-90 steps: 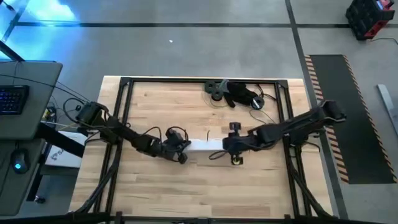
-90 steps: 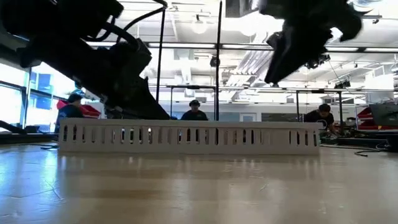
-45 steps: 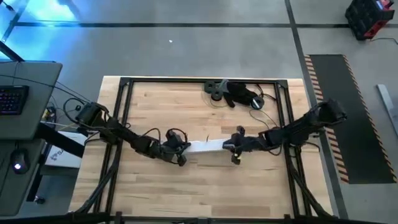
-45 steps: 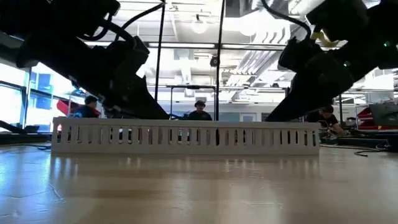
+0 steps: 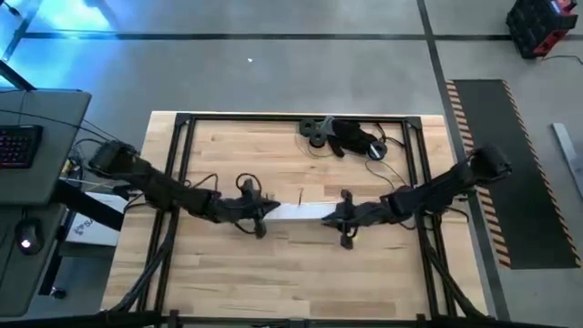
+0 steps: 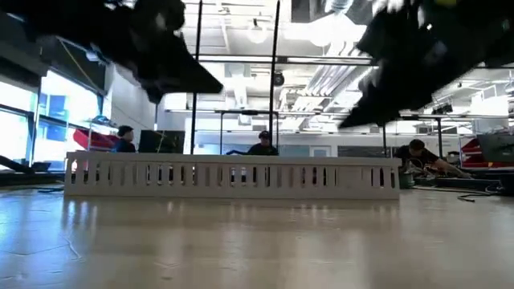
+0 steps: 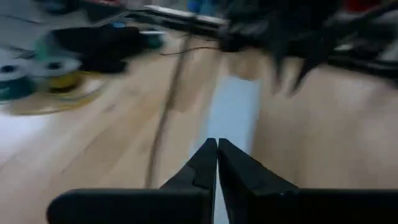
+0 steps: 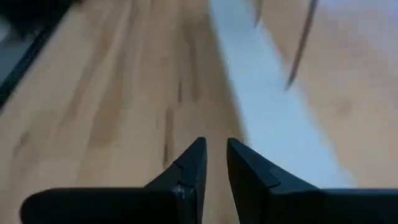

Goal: Ziptie cables
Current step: Close the white cable duct lid, then return to Home Position

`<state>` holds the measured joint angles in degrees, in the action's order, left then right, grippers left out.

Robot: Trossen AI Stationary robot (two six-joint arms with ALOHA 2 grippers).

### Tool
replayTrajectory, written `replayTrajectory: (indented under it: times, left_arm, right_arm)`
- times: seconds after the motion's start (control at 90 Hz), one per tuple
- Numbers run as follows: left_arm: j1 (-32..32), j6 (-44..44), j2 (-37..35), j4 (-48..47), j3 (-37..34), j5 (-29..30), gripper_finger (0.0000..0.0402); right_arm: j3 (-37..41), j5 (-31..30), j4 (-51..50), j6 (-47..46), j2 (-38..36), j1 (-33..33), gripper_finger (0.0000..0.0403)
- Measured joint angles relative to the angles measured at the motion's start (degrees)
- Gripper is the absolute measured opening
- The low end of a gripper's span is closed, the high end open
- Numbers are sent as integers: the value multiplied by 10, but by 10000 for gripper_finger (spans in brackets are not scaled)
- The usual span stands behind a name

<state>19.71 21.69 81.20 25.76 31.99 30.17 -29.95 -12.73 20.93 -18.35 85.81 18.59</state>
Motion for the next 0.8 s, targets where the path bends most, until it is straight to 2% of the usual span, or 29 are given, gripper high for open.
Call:
replayTrajectory:
  times: [0.122, 0.211, 0.278, 0.389, 0.456, 0.522, 0.689, 0.8]
  left_arm:
    - [23, 116, -22, -75, 2, -88, 0]
    - [37, 159, -14, -176, 0, -113, 0]
    - [41, 180, 2, -241, 0, -76, 0]
    - [28, 201, 33, -343, 0, 67, 0]
    - [12, 189, 41, -356, -1, 128, 0]
    - [-4, 163, 37, -344, 5, 146, 0]
    - [0, 121, 4, -336, 46, 100, 0]
    - [33, 121, -36, -318, 57, 67, 0]
  right_arm:
    - [0, -10, 25, -11, 68, -1, 46]
    - [-2, -70, 40, -26, 98, -5, 46]
    - [-3, -127, 39, -46, 107, -6, 46]
    - [2, -211, 17, -77, 104, -6, 46]
    - [-1, -238, 19, -83, 82, -4, 46]
    - [0, -239, -6, -82, 58, -4, 46]
    - [-1, -222, -90, -37, -68, 10, 46]
    - [0, -154, -162, 3, -171, 23, 40]
